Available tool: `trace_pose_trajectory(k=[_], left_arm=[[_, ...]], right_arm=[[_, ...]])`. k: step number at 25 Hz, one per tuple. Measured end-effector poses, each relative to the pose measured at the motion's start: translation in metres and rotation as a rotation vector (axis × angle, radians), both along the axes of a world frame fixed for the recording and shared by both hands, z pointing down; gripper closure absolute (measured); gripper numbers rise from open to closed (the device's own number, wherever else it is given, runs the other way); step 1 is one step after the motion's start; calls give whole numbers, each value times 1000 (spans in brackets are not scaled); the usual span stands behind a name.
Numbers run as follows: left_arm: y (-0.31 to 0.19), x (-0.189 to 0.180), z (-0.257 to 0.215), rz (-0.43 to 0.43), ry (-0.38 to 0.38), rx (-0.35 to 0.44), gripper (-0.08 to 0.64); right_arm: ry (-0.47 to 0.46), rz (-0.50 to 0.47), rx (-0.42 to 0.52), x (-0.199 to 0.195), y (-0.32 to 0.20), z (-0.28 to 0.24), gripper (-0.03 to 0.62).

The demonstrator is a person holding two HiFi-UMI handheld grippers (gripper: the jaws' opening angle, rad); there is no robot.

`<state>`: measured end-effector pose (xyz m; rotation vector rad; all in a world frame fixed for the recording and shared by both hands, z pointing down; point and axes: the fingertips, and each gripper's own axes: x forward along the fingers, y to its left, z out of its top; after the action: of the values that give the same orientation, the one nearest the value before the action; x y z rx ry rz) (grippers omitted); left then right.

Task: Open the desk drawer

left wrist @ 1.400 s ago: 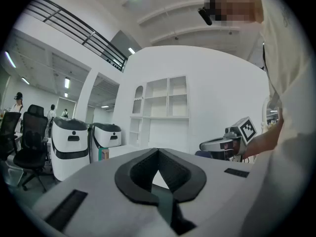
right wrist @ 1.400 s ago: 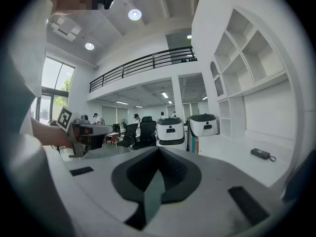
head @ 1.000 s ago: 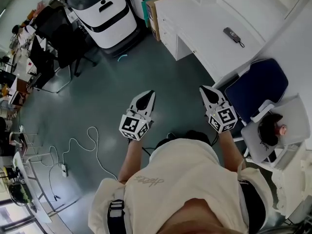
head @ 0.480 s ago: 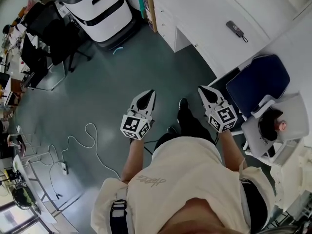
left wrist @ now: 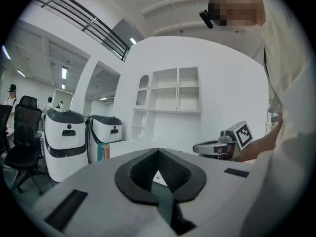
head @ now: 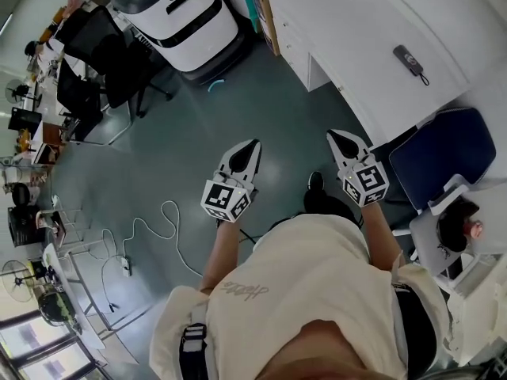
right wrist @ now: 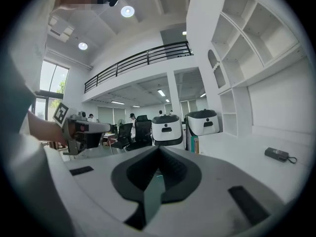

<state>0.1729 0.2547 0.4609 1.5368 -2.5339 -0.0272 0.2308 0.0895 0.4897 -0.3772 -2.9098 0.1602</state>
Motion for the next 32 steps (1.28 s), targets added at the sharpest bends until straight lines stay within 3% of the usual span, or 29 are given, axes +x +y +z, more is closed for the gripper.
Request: trace_pose_trajectory(k=[6, 13, 18, 25, 32], left_arm=[[-51, -40, -6, 10, -20, -34, 558], [-90, -65, 11, 1, 21, -36, 558], [-99, -83, 26, -14, 66, -43, 558], [-100, -130, 33, 11, 89, -16, 558], [-93, -206, 27, 67, 72, 15, 558]], right_arm=[[20, -35, 5, -37, -48, 10, 595], [78, -36, -20, -64, -96, 40, 595], [90, -64, 15, -88, -106, 48, 595], [83, -12, -82, -144, -118, 43, 595], [86, 93, -35, -197, -120, 24, 595]])
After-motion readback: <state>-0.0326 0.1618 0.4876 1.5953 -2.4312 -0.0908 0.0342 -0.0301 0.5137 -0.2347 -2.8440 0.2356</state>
